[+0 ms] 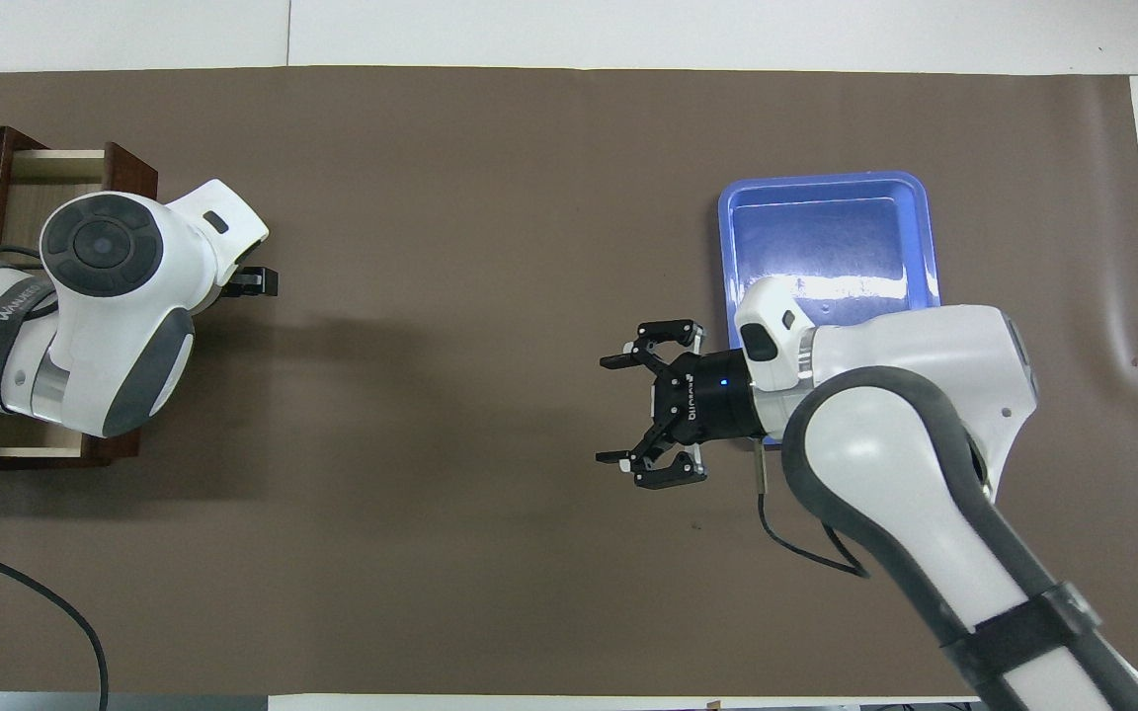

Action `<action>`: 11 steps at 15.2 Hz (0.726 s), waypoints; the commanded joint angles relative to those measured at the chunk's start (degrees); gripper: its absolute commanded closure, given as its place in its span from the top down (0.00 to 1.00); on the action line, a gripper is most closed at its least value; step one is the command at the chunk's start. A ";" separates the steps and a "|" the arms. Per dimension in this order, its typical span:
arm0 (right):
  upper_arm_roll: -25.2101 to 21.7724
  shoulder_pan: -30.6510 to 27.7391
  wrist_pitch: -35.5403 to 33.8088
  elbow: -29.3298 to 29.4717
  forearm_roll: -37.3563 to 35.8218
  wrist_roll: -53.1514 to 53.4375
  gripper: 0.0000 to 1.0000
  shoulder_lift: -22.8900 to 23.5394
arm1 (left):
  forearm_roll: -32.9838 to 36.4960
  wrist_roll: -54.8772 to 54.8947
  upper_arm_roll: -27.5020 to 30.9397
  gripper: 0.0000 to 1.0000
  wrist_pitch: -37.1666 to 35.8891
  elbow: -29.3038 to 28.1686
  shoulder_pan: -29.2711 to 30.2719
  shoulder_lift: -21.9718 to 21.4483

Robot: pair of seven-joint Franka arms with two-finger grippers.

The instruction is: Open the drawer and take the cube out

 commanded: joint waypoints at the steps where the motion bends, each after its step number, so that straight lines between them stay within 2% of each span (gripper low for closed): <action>1: -0.31 3.88 2.68 -0.72 6.36 -5.07 1.00 0.84 | -2.30 -3.50 0.30 1.00 -0.11 1.34 -2.96 1.33; 3: -0.22 5.56 2.43 -0.46 12.66 -12.07 1.00 3.99 | -4.22 -5.18 0.30 1.00 0.24 1.51 -3.93 1.42; 5: -0.22 5.74 -1.15 0.33 22.51 -26.55 1.00 9.96 | -4.94 -5.27 0.38 1.00 -0.90 2.48 -4.46 1.42; 7: -0.31 5.30 -4.16 1.04 25.01 -32.58 1.00 13.06 | -5.20 -5.18 0.38 1.00 -3.78 4.22 -3.76 1.42; 11: -0.22 5.30 -4.43 2.70 27.28 -33.91 1.00 15.69 | -13.01 -5.27 0.38 1.00 -15.56 17.66 -2.35 3.44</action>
